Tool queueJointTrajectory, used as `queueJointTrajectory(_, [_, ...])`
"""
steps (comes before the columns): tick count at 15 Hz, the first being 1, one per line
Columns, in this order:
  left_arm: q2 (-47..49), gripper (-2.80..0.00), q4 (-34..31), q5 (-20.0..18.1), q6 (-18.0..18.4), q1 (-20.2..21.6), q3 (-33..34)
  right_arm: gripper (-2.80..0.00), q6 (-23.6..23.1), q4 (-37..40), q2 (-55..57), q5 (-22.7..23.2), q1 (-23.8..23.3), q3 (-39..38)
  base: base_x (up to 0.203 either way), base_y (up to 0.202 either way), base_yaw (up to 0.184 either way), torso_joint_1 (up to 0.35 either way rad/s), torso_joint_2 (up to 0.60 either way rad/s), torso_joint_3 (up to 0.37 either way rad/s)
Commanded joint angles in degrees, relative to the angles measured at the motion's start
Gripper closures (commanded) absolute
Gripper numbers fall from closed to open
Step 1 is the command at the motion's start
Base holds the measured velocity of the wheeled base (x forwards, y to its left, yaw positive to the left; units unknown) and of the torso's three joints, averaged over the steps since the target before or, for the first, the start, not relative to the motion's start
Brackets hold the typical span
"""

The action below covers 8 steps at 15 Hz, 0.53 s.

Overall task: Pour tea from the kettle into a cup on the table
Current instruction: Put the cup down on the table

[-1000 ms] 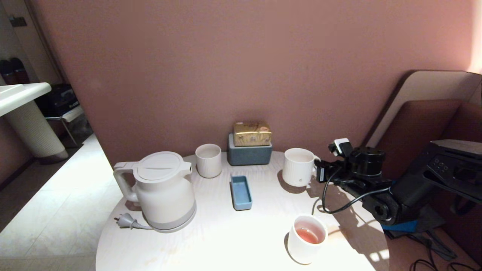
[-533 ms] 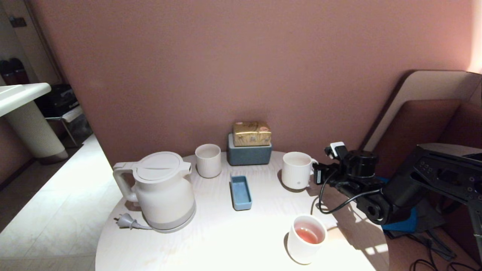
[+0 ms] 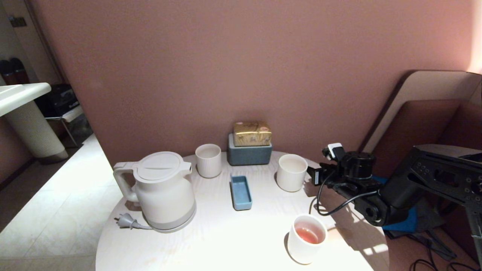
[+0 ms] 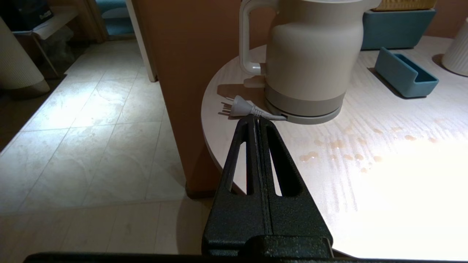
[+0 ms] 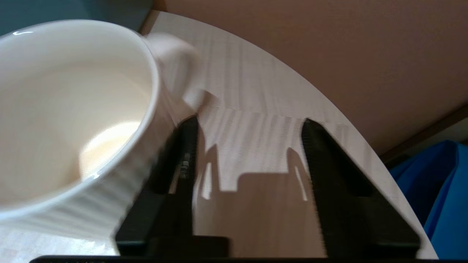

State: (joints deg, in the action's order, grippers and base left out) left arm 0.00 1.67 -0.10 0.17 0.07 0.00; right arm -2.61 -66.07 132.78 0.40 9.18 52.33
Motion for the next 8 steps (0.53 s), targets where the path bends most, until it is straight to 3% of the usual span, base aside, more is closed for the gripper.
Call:
queueJointTrajectory(1, [0.09,0.00,0.09,0.01,0.00,0.01,0.00,-2.80,-0.03,-0.28,-0.30,0.04,0.05,-0.10,0.000,0.000,0.000,0.000,0.00,0.000])
queueJointTrajectory(8, [0.09,0.00,0.09,0.01,0.00,0.01,0.00,-2.80,0.13,-0.46,-3.30,-0.25,0.32,-4.05,0.000,0.000,0.000,0.000,0.00,0.000])
